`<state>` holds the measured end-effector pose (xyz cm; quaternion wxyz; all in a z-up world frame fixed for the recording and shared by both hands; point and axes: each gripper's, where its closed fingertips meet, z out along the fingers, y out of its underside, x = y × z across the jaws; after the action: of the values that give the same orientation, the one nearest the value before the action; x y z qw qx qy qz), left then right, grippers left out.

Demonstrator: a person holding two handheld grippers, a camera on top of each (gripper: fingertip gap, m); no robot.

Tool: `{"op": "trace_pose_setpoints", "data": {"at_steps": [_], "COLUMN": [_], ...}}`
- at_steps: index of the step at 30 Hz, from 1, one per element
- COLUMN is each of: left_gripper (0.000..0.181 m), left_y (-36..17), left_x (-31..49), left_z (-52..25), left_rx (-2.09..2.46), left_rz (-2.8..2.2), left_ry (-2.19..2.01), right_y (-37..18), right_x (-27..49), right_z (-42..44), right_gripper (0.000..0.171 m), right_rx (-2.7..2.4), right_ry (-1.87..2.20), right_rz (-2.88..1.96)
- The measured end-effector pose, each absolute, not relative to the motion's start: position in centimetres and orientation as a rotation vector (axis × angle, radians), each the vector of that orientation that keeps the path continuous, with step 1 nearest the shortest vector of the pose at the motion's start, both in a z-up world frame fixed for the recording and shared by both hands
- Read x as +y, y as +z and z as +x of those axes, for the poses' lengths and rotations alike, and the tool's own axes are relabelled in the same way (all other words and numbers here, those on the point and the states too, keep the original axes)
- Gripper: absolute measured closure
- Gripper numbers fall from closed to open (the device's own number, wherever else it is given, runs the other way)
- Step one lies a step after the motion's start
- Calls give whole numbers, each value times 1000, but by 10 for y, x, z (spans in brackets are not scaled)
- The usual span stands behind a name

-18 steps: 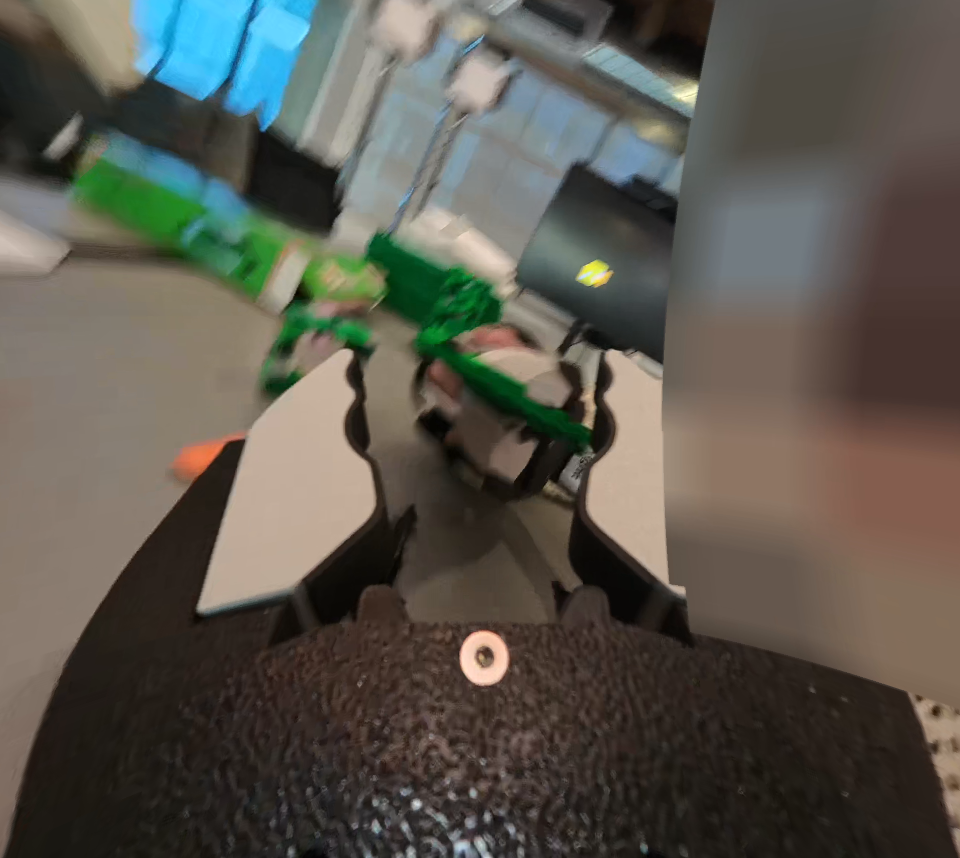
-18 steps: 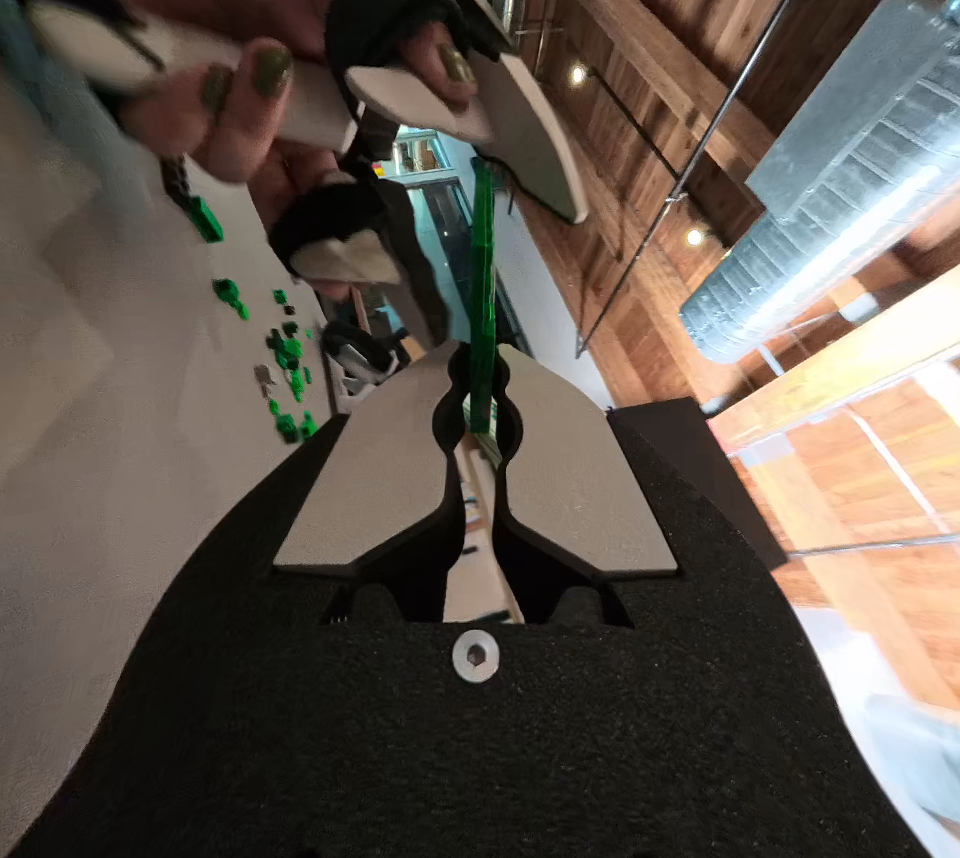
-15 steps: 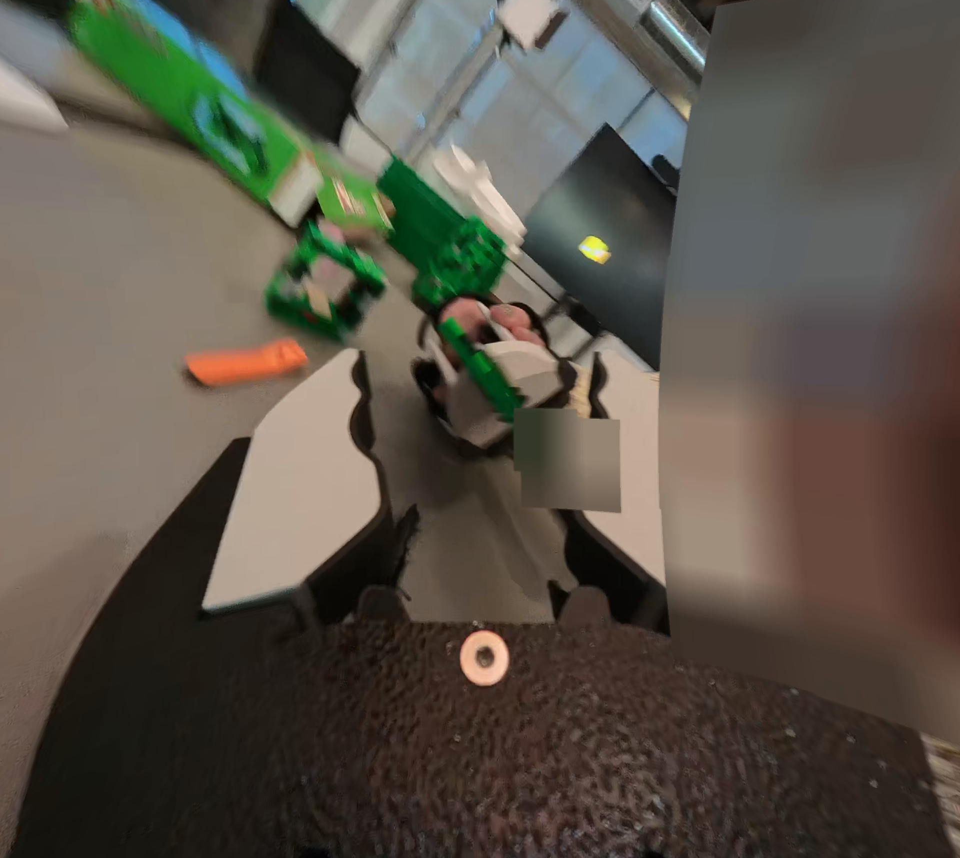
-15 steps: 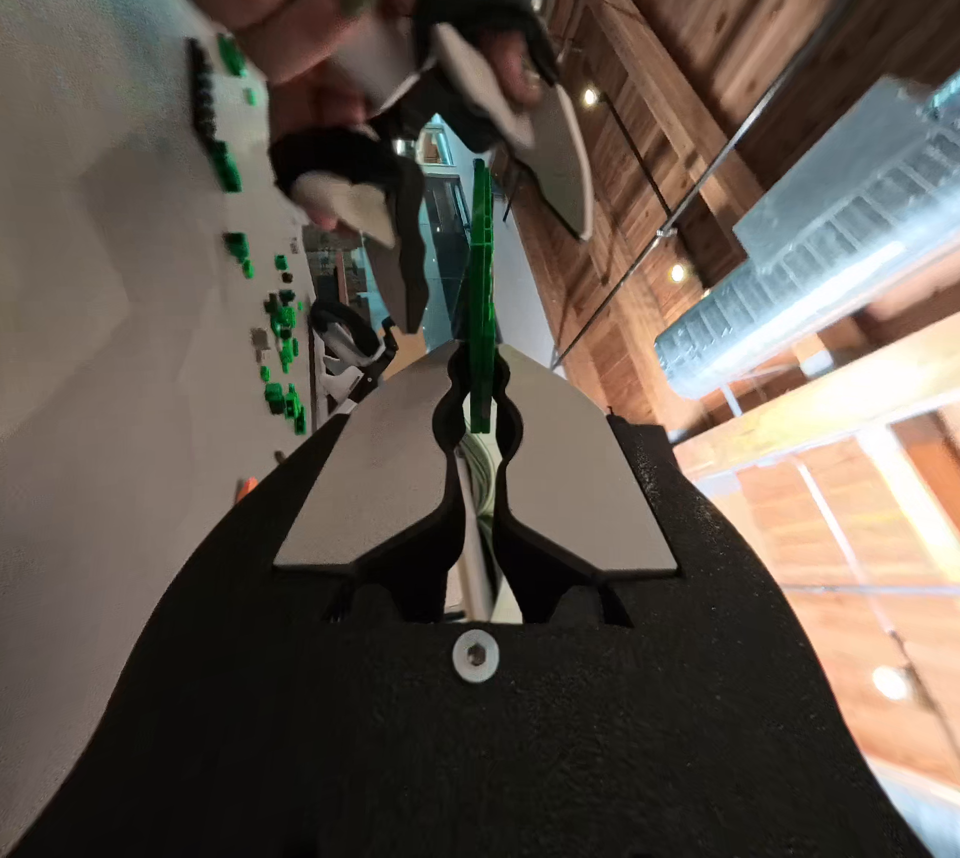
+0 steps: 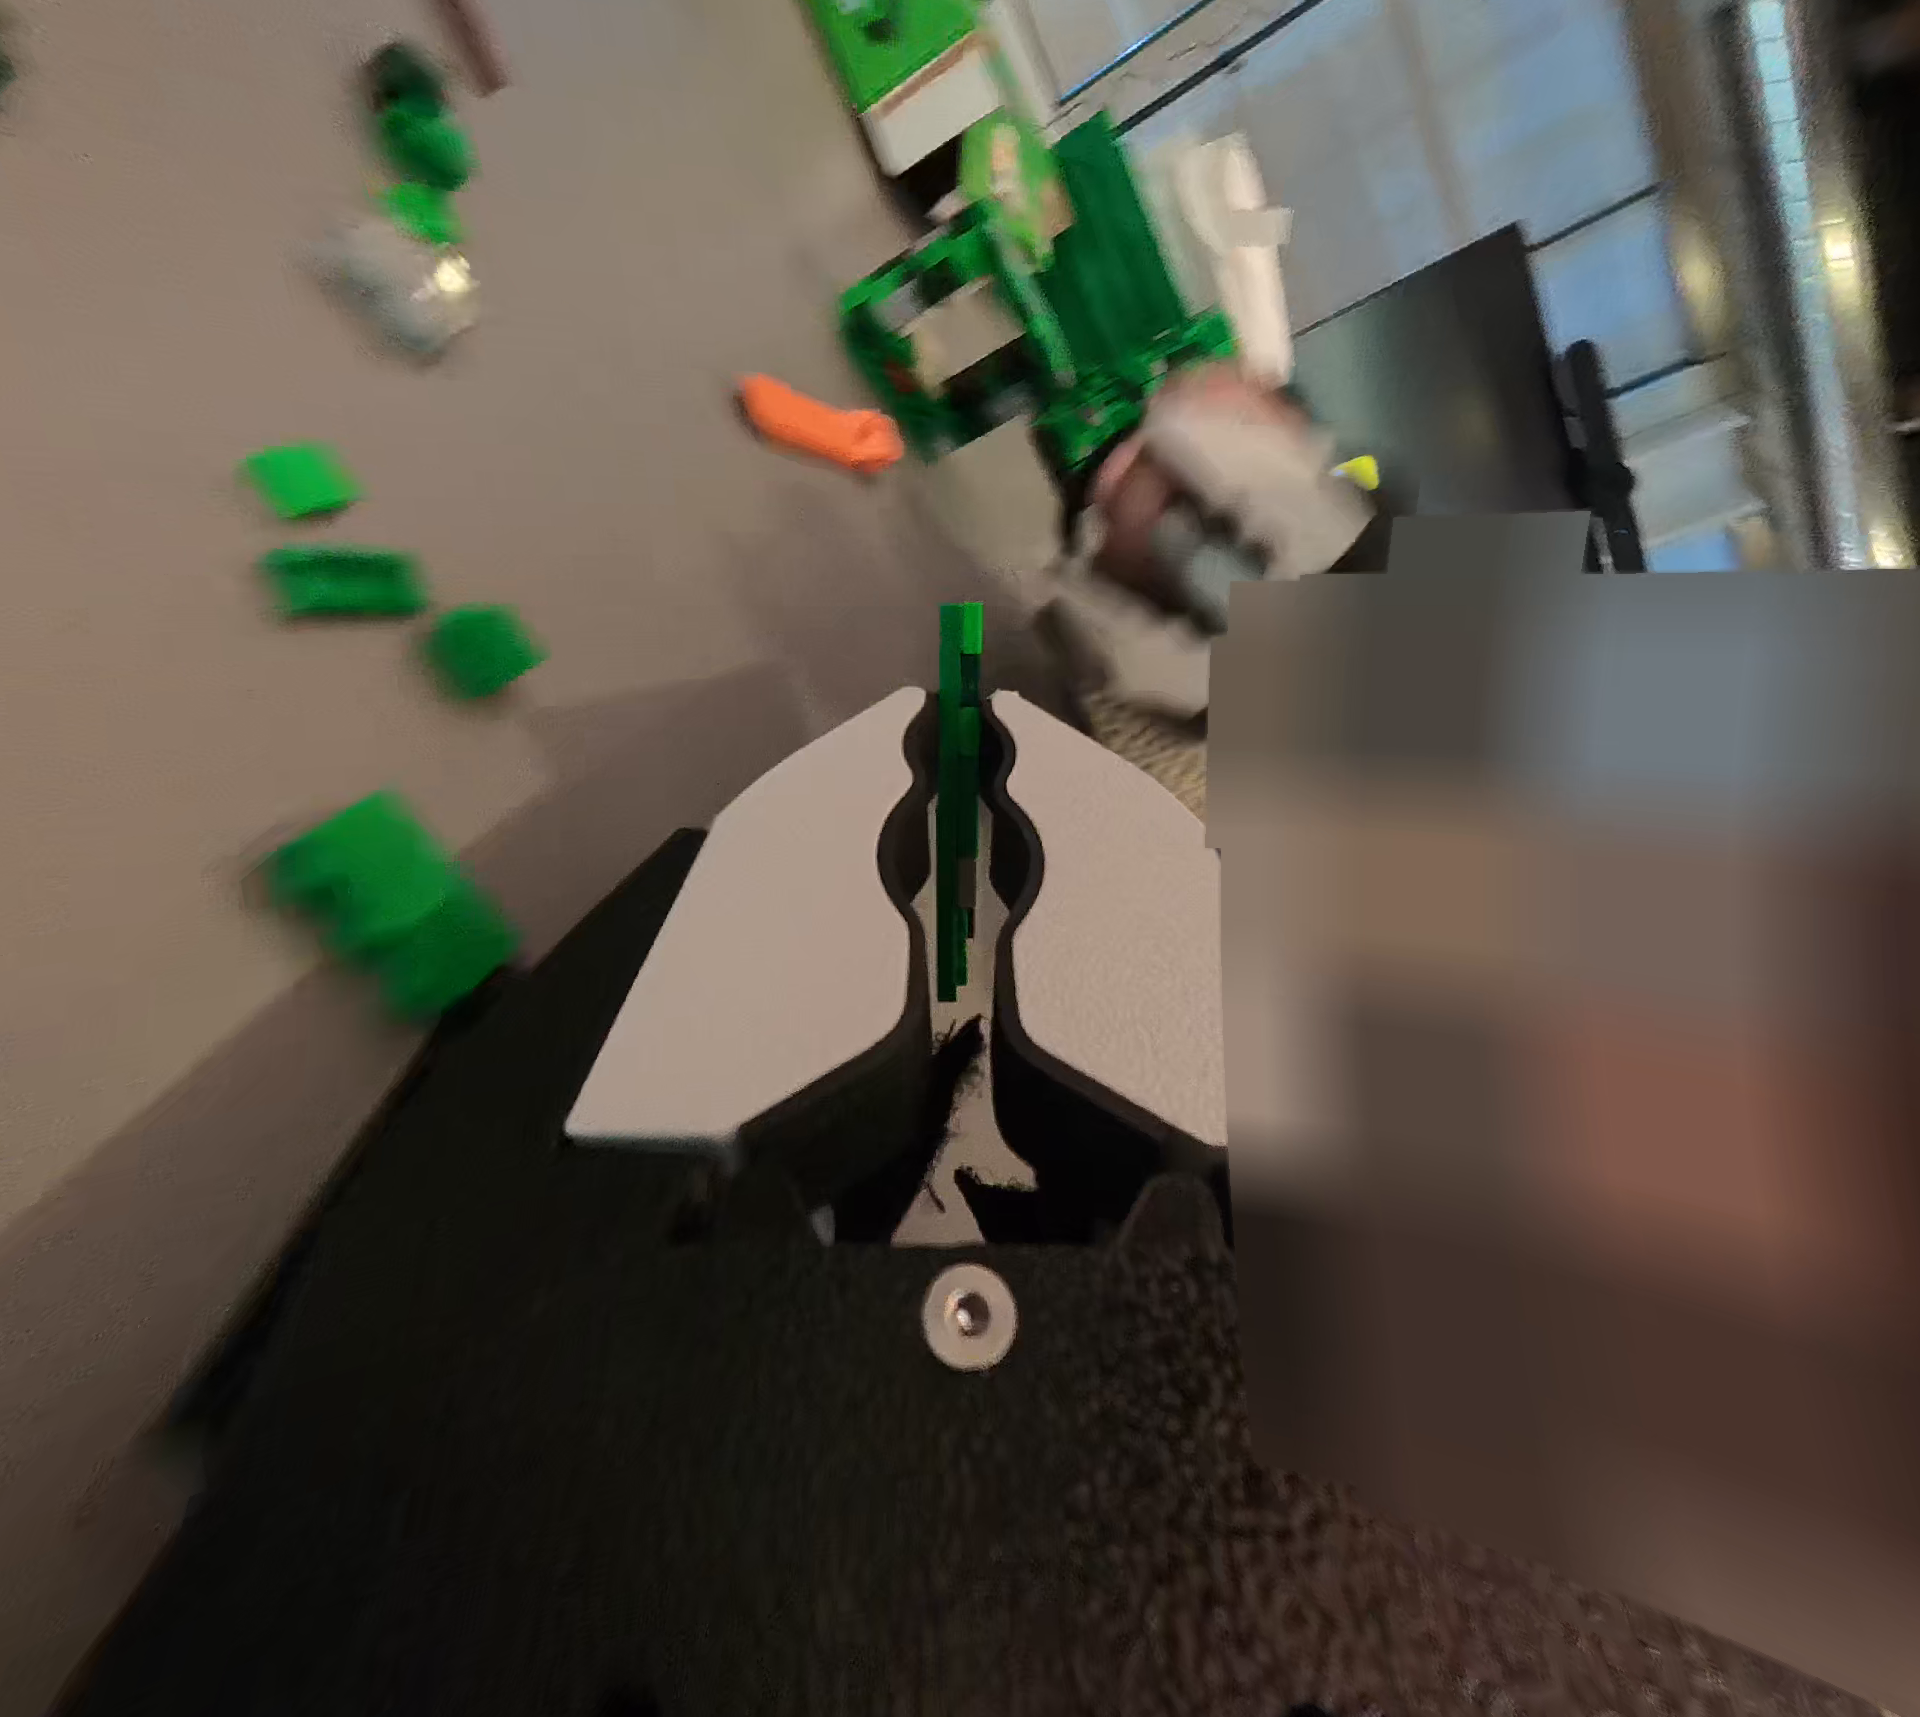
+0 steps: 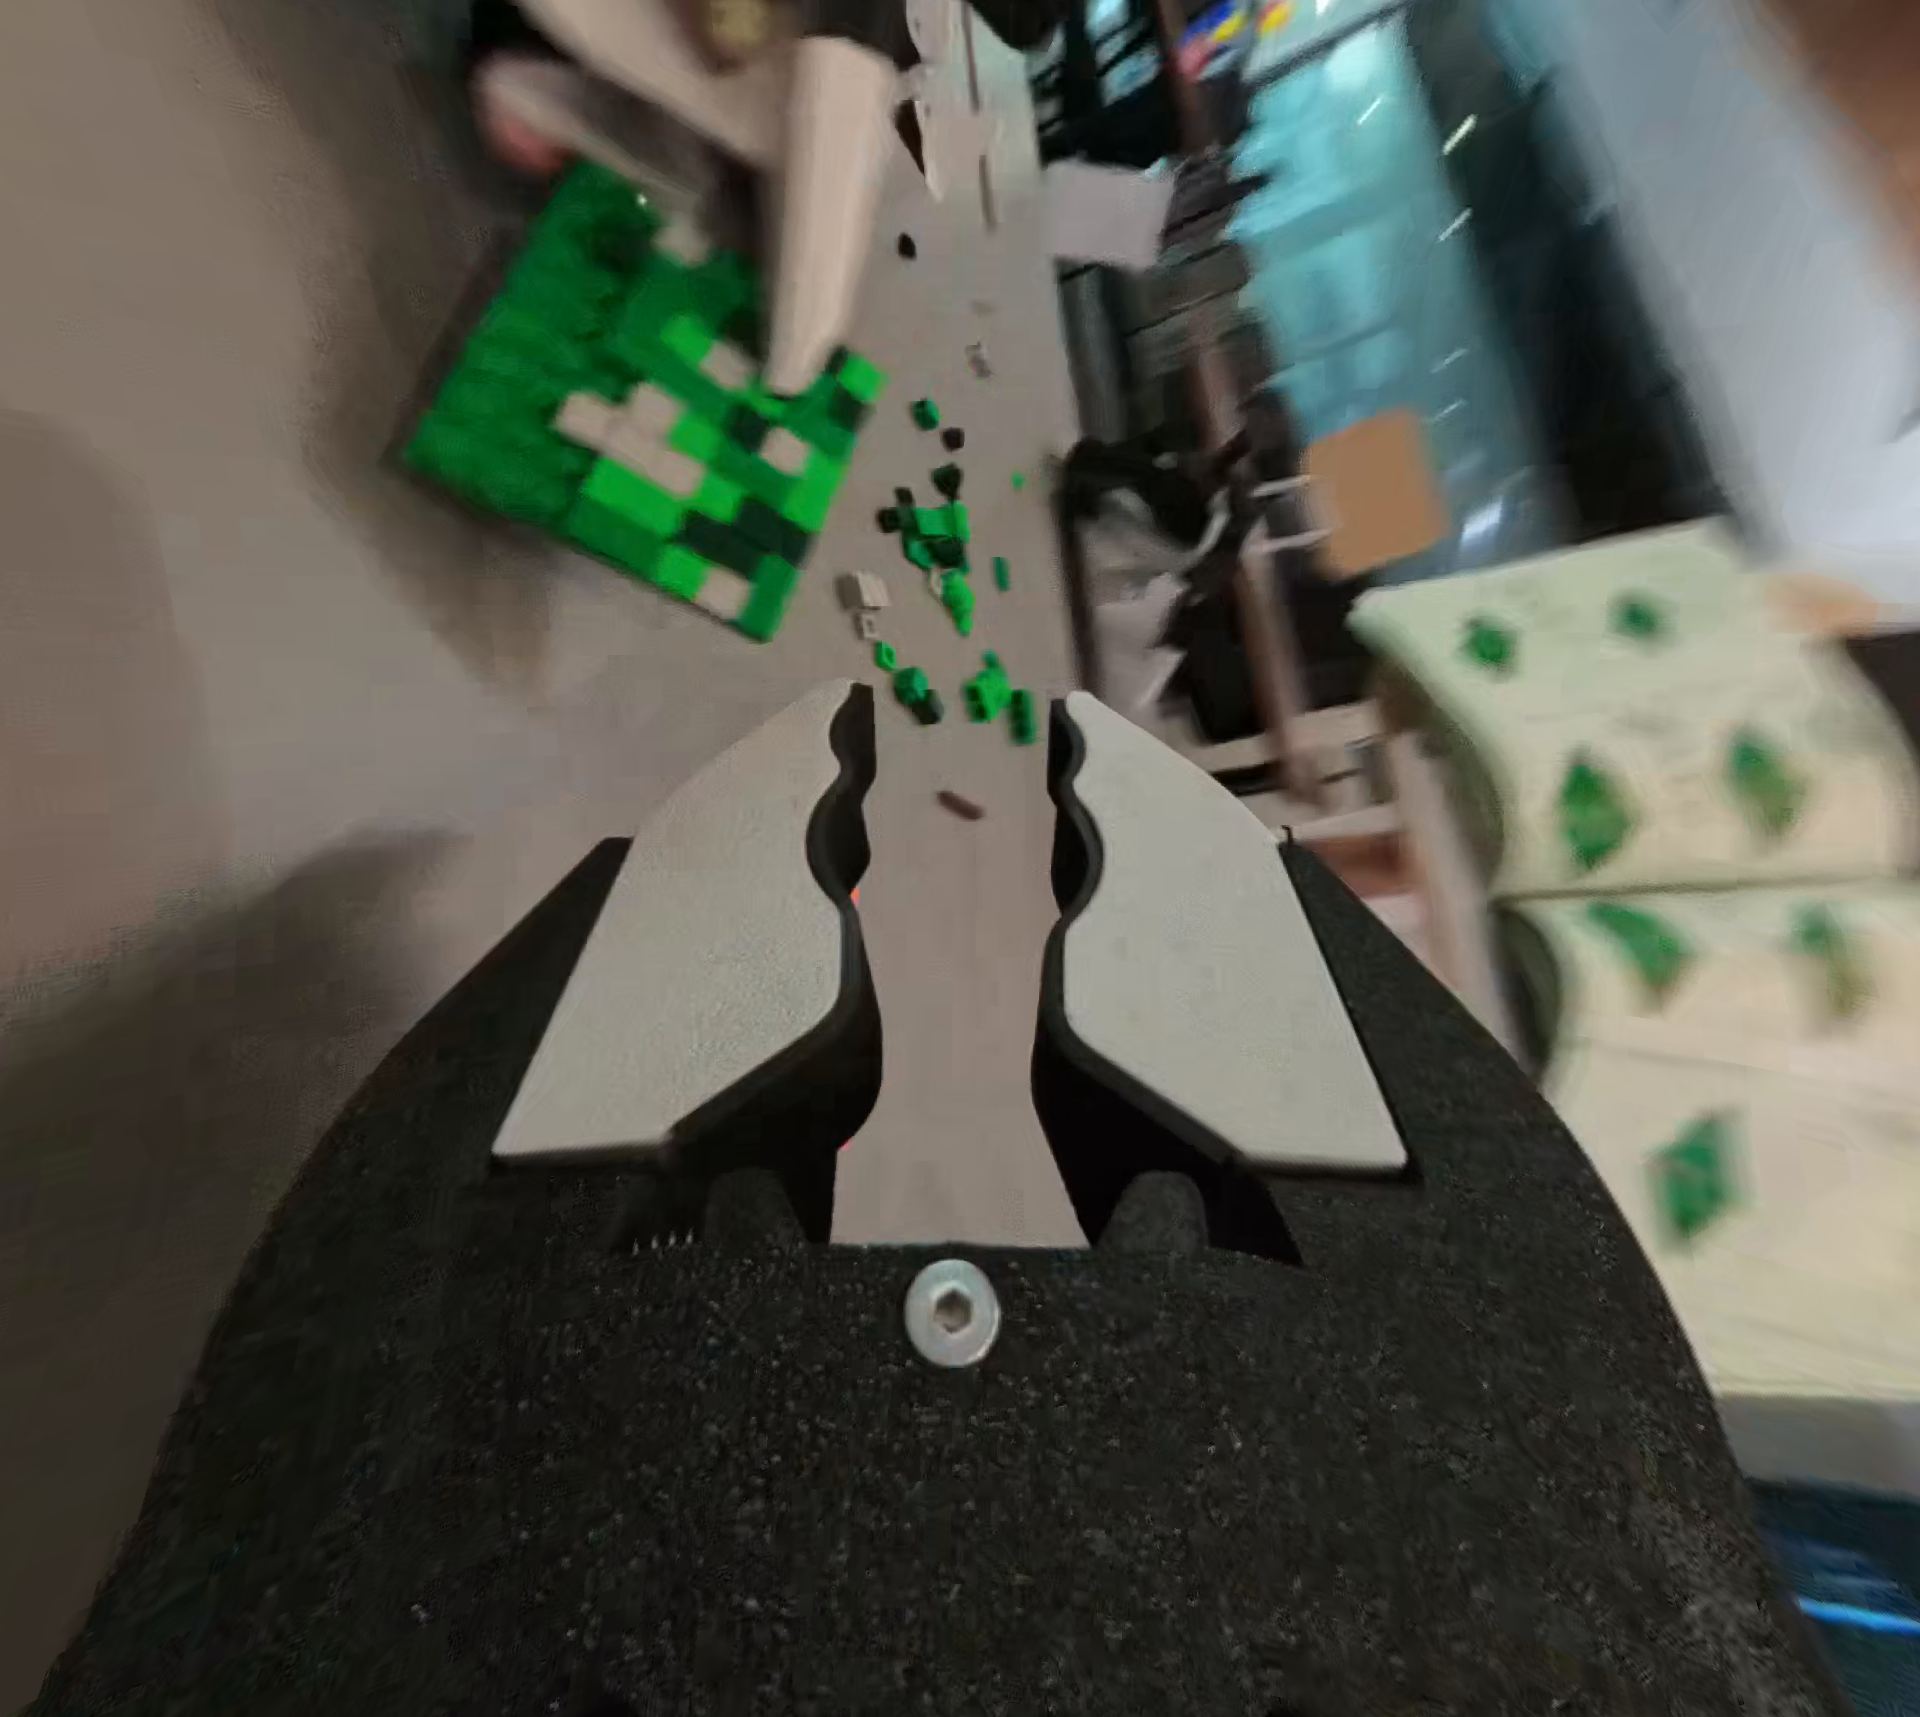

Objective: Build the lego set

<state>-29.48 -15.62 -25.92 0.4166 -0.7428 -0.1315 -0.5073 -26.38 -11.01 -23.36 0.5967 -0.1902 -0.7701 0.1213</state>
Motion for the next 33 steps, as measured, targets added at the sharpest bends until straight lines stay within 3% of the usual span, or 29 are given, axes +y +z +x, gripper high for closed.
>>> {"op": "trace_pose_setpoints", "data": {"at_steps": [1, 3, 7, 9, 12, 22, 33], "left_gripper": [175, 175, 175, 175, 175, 175, 175], "left_y": [-264, -269, -278, -278, -278, -277, -277], "left_x": [-160, -165, -171, -172, -172, -172, -172], "left_z": [-298, -302, -308, -309, -309, -310, -309], "left_rx": [-348, -370, -393, -393, -391, -395, -379], "left_rz": [-1894, -1925, -1991, -1990, -1983, -1967, -1974], "left_ry": [-1276, -1295, -1260, -1265, -1283, -1286, -1286], "right_y": [-230, -231, -229, -242, -254, -285, -304], "right_x": [-106, -98, -94, -91, -106, -90, -68], "right_z": [-271, -288, -336, -357, -386, -457, -476], "right_gripper": [141, 140, 158, 148, 155, 171, 171], "right_rx": [-1852, -2011, -2155, -2220, -2281, -2367, -2324], "right_ry": [364, 507, 842, 893, 1006, 595, 504], "right_rz": [-562, -835, -1249, -1520, -1789, -1918, -2043]}}
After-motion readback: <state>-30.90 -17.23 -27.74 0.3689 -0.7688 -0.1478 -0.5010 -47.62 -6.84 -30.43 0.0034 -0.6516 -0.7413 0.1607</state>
